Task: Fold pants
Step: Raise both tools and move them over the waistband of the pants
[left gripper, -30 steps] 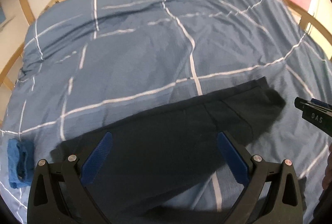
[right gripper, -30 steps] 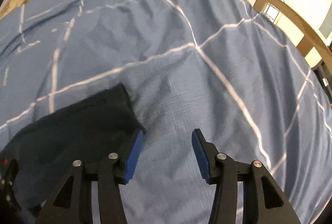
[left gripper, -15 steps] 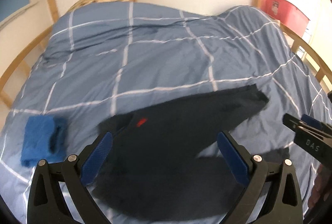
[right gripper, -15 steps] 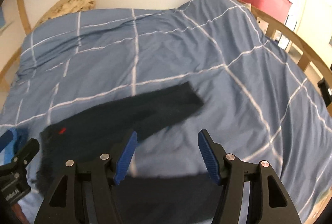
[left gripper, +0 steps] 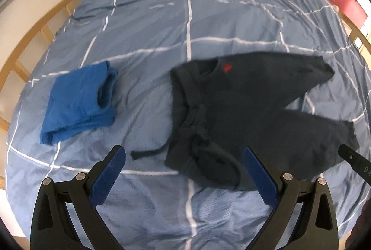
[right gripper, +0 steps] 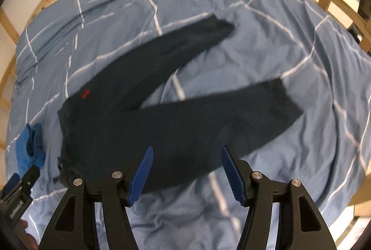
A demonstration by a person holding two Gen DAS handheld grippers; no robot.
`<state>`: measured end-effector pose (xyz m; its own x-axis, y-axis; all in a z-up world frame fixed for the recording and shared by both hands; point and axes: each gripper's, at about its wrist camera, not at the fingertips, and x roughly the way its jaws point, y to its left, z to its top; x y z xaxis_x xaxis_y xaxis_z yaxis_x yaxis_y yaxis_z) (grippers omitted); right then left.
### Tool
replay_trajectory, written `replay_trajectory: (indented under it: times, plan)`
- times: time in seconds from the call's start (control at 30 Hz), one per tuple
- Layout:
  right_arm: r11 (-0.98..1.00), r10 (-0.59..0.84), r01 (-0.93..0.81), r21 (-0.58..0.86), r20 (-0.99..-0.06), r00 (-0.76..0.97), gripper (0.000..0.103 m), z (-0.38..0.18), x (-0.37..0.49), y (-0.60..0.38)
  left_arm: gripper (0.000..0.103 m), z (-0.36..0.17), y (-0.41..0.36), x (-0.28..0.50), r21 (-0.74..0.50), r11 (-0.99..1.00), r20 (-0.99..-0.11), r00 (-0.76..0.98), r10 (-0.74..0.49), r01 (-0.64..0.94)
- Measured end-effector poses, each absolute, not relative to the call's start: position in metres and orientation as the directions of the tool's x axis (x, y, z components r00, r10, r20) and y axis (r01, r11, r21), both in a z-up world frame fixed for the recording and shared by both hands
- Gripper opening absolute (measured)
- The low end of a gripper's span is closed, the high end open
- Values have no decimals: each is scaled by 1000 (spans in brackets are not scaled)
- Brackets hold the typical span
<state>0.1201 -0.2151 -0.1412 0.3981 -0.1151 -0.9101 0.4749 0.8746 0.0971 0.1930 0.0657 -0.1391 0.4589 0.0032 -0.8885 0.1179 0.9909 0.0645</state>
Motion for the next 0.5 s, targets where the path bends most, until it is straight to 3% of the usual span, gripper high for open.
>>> replay_trajectory:
  times: [0.5]
  plan:
    - [838, -89, 540, 76, -958, 272, 61, -212, 111, -191, 83, -206, 100, 197, -40, 997, -949, 310, -57, 62]
